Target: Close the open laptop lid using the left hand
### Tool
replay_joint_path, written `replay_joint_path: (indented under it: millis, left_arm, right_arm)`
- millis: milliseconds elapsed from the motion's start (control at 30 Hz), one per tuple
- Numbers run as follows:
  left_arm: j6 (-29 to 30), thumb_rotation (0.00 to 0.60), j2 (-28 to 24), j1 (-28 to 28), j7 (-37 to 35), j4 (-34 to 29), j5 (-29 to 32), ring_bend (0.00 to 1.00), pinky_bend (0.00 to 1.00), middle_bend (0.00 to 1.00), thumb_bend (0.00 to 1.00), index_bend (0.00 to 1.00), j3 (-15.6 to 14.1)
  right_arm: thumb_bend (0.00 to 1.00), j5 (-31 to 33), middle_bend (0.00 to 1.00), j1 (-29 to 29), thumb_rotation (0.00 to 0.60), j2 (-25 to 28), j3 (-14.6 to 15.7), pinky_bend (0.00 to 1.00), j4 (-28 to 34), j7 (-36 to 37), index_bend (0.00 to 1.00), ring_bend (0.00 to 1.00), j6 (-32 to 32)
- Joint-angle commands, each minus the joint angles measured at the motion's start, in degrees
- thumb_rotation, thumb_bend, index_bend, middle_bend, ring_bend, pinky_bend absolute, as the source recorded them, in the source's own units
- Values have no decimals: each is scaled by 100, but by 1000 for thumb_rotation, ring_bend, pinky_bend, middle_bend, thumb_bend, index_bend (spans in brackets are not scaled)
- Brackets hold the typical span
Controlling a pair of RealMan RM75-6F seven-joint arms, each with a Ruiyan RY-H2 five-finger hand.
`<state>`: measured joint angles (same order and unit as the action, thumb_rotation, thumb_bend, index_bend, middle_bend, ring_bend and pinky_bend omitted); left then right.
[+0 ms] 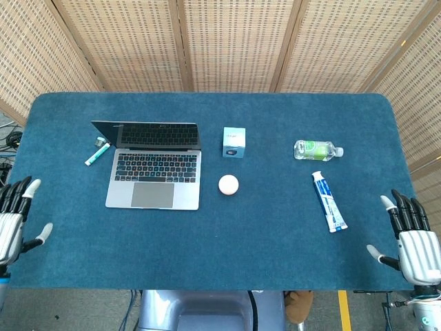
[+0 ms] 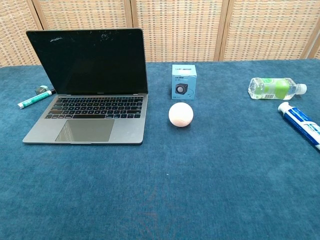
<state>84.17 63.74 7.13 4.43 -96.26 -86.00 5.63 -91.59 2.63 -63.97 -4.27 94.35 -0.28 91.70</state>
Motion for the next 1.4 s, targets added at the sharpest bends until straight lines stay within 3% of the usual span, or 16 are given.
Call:
replay_joint_path:
  millis: [33,167,267,500,867,1267,1400]
  left_arm:
    - [-648,600,-306,617,124,-331,187,0,0,0,644,0,410]
    - [-1244,600,-493,1235,174,-536,382,0,0,0,904,0,816]
    - [-1741,600,-469,1780,201,-524,589,0,0,0,1000,0,1133]
    - [-2802,600,-252,2724,826,-299,1695,0,0,0,1000,0,1459]
    - [-3235,600,601,3687,1969,701,2773,0,0,0,1000,6,1444]
    - [-3527,600,1124,4029,1660,1465,3191,0,0,0,1000,47,1313]
    - [-3635,600,1217,4102,1507,1641,3271,47,65,23,1000,77,1272]
  right_arm:
    - [0,20,0,9,600,-10,-4,0,-3,-25,0,0,-21]
    - [0,84,0,23,600,-30,-20,0,-25,-44,0,0,-68]
    - [0,166,0,44,600,-47,-46,0,-49,-45,0,0,-126]
    - [0,347,0,88,600,-53,-120,0,-80,-39,0,0,-233]
    - [0,548,0,141,600,-72,-214,0,-166,21,0,0,-337]
    - [0,725,0,163,600,-51,-278,0,-194,88,0,0,-422]
    - [0,739,0,143,600,-44,-271,0,-208,139,0,0,-409]
